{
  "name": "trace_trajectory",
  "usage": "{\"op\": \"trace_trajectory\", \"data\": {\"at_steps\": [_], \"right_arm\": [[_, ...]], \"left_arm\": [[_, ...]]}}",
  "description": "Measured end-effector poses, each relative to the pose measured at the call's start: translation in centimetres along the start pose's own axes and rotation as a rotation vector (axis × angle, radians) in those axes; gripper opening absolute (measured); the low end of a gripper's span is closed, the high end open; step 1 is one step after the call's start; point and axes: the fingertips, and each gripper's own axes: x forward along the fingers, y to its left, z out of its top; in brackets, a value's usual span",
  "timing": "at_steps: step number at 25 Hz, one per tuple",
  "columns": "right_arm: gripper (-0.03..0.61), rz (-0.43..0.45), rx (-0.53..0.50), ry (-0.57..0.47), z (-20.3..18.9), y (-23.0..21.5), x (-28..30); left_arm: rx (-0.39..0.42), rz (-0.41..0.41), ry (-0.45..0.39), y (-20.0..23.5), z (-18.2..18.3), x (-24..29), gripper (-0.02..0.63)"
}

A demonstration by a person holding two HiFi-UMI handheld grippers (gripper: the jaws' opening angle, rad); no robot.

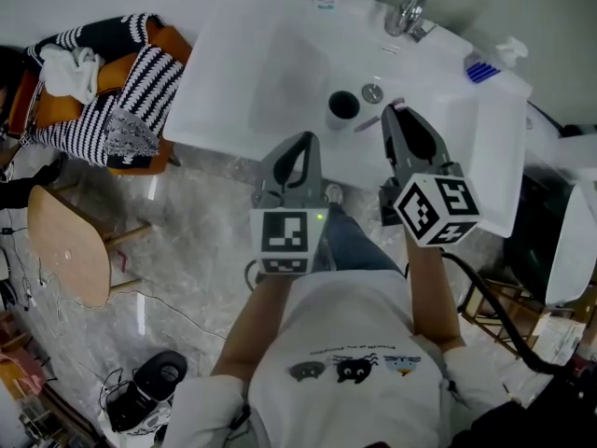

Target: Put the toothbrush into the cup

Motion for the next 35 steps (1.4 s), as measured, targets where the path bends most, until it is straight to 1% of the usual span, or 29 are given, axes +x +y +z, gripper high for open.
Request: {"op": "trace_trajectory", "data": {"at_steps": [7, 13, 17, 21, 26, 35], "right_arm": [[0.051, 0.021, 0.015, 0.034, 0.5, -2.5, 4.1], [0.051, 0.062, -0.008, 0.088, 0.1, -4.3, 7.3], [0.051, 0.089, -0.009, 0.119, -0.5, -5.0, 8.6], [0.051, 0.101, -0.003, 0.138, -0.9, -5.3, 9.2], [0.051, 0.09, 0.005, 0.147, -1.2, -5.2, 9.8], [0.051, 0.035, 0.042, 0.173, -2.9, -5.7, 11.2]], "left_arm": [[-0.017, 0.054, 0.027, 2.4, 0.7, 4.2, 0.0], [-0.052, 0.12, 0.028, 4.2, 1.4, 6.8, 0.0], [-0.062, 0.147, 0.037, 4.4, 1.3, 7.9, 0.0], [-0.067, 0.156, 0.047, 4.3, 1.3, 8.3, 0.0], [-0.07, 0.142, 0.053, 4.6, 1.5, 8.4, 0.0], [-0.064, 0.056, 0.108, 4.8, -0.2, 10.2, 0.0]]}}
